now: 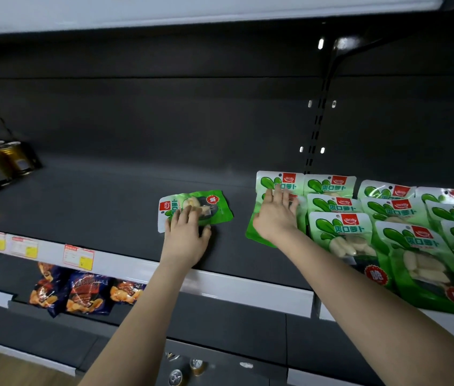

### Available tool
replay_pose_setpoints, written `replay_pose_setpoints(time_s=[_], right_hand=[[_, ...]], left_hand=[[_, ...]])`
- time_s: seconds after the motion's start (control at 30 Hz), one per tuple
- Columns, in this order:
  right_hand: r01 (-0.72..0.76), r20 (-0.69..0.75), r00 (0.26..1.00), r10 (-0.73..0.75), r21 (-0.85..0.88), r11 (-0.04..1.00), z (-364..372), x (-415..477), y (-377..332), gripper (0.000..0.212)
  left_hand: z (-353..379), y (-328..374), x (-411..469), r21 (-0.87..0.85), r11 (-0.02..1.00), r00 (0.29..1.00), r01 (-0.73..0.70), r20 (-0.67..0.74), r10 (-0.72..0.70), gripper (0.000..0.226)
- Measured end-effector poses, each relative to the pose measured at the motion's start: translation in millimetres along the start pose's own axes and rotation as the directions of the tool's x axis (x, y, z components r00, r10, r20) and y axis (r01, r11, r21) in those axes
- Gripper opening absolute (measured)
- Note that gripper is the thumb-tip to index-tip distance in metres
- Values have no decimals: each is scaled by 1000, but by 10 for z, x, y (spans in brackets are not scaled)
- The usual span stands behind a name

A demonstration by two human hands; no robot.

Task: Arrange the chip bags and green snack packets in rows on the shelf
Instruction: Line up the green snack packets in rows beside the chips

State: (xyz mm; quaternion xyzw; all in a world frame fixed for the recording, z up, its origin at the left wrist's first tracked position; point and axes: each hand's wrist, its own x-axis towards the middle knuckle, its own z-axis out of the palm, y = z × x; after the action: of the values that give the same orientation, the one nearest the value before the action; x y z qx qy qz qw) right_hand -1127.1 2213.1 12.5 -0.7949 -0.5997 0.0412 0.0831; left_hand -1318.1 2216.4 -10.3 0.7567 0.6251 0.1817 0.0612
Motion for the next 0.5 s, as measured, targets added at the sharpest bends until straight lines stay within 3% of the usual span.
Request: replay_pose_setpoints(time_s=[0.07, 0.17, 0.33, 0.5], right_hand=[[124, -109, 986, -123, -1, 992, -4, -12, -80, 72], [266, -110, 958, -264, 3, 964, -30, -36, -278, 70], [375, -80, 925, -372, 32, 926, 28, 18, -583, 59], [495, -26, 869, -494, 20, 869, 106, 135, -805, 54]], left_hand=[[-31, -3, -14, -7, 997, 990, 82, -118, -82, 49], [-52, -6, -53, -45, 985, 957, 165, -236, -171, 44], [-53, -22, -69, -54, 948, 923, 313, -217, -317, 53], [-48, -46, -29, -89, 936, 918, 341, -186, -352, 53]])
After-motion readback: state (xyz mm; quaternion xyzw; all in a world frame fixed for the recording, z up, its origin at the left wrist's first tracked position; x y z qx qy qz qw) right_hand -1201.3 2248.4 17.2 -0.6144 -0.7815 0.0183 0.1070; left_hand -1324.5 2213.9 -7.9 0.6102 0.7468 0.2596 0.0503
